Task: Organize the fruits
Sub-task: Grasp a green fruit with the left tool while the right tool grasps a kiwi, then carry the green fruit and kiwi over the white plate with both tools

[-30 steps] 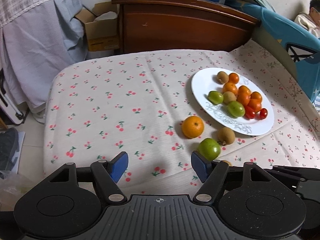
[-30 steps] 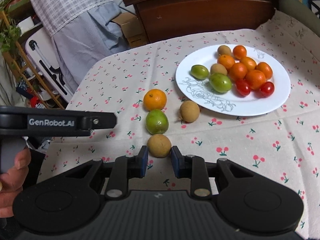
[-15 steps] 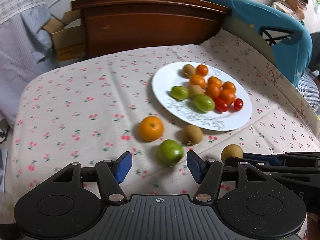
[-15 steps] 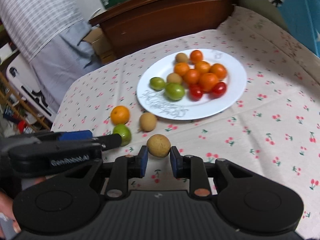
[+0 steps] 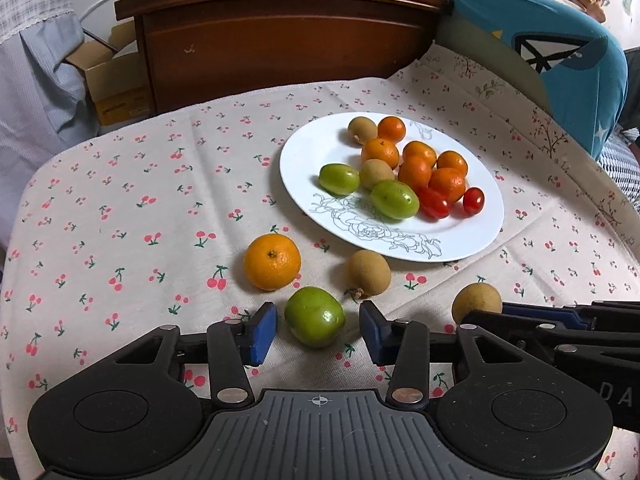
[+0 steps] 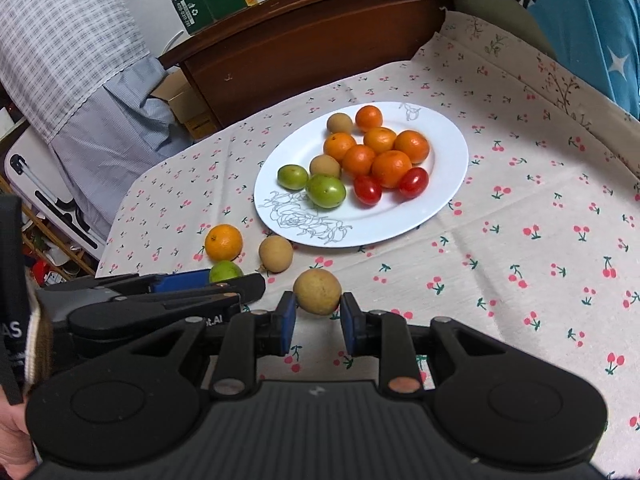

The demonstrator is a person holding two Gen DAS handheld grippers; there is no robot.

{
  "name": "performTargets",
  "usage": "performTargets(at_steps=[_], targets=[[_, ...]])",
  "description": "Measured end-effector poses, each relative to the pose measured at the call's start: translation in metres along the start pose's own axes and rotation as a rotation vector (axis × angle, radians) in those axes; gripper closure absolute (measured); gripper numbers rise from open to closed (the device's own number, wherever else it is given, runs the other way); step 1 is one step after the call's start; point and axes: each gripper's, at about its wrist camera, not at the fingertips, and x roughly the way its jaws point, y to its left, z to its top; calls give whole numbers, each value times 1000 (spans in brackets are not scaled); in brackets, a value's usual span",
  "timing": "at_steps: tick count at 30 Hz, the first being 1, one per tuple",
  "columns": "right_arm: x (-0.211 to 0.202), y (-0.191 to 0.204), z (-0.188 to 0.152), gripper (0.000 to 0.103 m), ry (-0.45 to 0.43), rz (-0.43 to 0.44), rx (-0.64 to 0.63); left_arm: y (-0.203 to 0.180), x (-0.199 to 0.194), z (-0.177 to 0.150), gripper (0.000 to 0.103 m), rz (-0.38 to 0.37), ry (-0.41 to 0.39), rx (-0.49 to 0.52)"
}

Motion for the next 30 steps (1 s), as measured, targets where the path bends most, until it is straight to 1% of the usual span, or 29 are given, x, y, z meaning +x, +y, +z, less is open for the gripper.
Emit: performTargets(at_steps=[1, 2, 5, 13, 17, 19, 22, 25, 27, 30], targets=[[0, 0, 0, 79, 1, 0, 1, -1, 0, 0, 62, 1, -4, 5], [0, 0, 0, 79, 2, 0, 1, -1, 0, -1, 67, -1, -7, 7], [1, -1, 0, 79, 7, -1, 4, 0, -1, -1, 74, -5, -12, 9], [1, -1, 0, 79, 5, 4, 9, 0, -10, -2, 74, -4, -44, 19], [2, 0, -1, 79, 8, -3, -4, 5, -17, -2, 74, 2, -53, 3], [3, 2, 0, 79, 7, 9, -7, 5, -19, -1, 74, 3, -60, 1], [-1, 2, 3, 79, 1, 21, -8, 5, -19, -1, 74, 22, -53, -3], [-4, 1, 4, 79, -12, 32, 4, 6, -22, -1, 74, 7, -59, -13], [-7, 1, 5, 79, -20, 28, -1, 5, -27, 0, 74, 7, -71, -2], [-12, -3, 9, 79, -32, 41, 23, 7, -34, 5, 74, -7, -94, -13]])
